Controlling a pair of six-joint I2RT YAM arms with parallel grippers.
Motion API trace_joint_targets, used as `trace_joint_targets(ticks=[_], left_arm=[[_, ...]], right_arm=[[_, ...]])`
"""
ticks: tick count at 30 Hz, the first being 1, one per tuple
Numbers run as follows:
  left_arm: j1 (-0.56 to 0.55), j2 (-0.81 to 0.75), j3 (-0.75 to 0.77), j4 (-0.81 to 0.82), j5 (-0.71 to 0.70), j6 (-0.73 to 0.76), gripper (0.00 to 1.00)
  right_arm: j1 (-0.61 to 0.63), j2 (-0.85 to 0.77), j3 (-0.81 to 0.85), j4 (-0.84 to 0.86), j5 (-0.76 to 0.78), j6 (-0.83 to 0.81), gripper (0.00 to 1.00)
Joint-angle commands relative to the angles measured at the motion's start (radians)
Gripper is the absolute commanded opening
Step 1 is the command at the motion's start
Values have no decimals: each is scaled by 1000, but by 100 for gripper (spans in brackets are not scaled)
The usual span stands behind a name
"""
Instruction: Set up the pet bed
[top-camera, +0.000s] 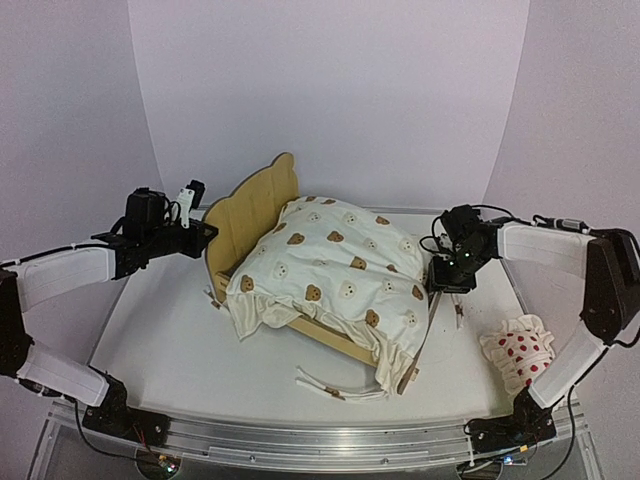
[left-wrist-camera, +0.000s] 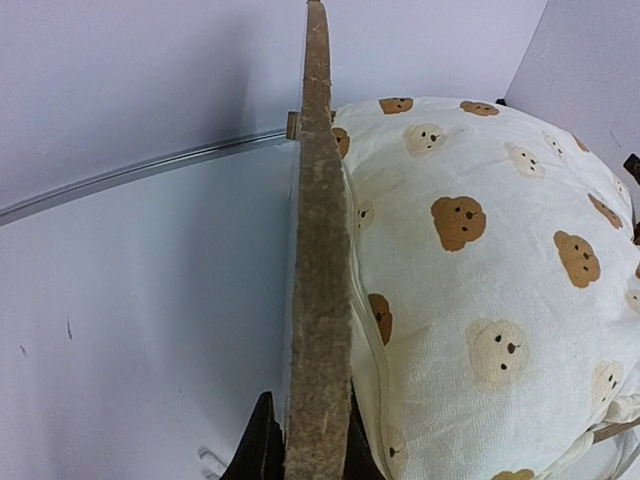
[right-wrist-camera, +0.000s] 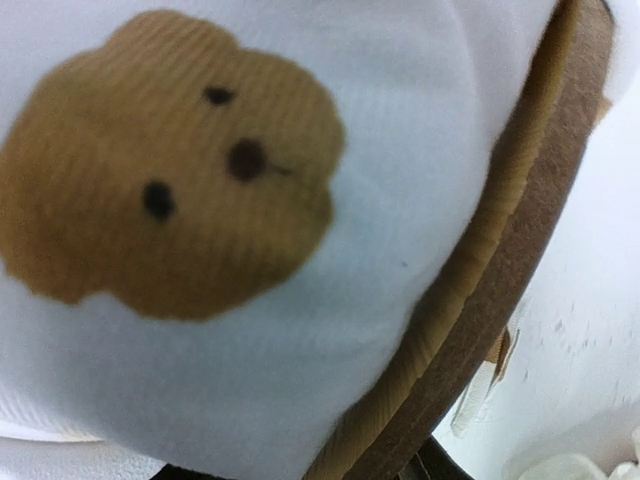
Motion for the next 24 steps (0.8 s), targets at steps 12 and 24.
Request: trace_joint_targets(ticks=[12, 24], left_arm=[[-221, -298, -161, -202, 46, -440, 2], [-223, -402, -223, -235, 58, -445, 13]], right_arm=[[17, 299, 256, 106, -177, -90, 35], [7, 294, 372, 40, -124, -117, 66]])
